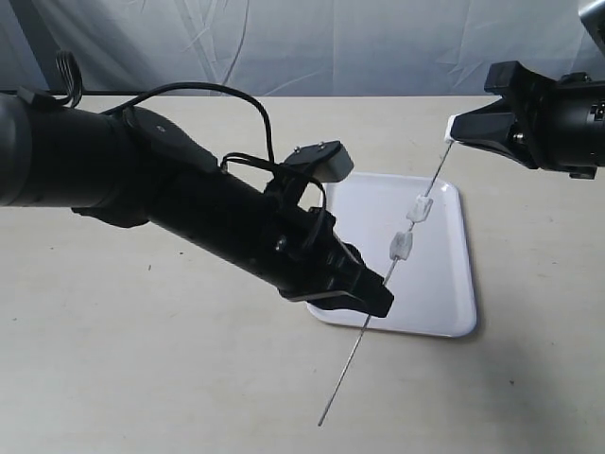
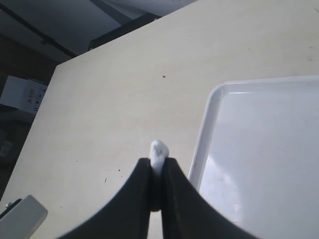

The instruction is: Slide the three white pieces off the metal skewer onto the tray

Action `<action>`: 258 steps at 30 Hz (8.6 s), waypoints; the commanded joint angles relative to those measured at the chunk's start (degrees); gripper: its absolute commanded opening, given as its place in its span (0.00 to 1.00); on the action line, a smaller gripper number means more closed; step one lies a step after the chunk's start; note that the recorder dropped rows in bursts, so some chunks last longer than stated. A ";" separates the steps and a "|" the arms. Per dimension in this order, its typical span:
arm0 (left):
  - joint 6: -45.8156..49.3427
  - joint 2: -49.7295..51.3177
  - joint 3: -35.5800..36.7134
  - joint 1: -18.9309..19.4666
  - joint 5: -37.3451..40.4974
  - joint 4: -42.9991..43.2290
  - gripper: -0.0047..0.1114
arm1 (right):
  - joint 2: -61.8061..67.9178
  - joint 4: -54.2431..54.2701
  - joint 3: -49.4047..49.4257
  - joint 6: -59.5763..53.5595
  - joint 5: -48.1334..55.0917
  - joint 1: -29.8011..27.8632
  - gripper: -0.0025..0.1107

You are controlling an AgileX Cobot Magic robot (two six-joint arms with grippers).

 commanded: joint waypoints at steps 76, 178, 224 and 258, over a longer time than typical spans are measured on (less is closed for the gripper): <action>3.97 -0.91 2.18 1.85 -2.31 0.98 0.04 | -0.25 -0.93 -1.89 -0.28 2.09 -0.55 0.23; -12.49 -3.03 4.43 9.07 -1.13 20.82 0.04 | 18.02 -3.30 2.85 0.61 -14.62 13.16 0.26; -6.06 -0.11 -1.42 1.56 -6.42 0.64 0.04 | 1.74 4.39 1.48 -5.28 -6.23 13.16 0.19; -6.21 -0.11 -2.51 1.56 -5.94 1.88 0.04 | 3.98 4.69 1.48 -5.15 -7.45 13.16 0.18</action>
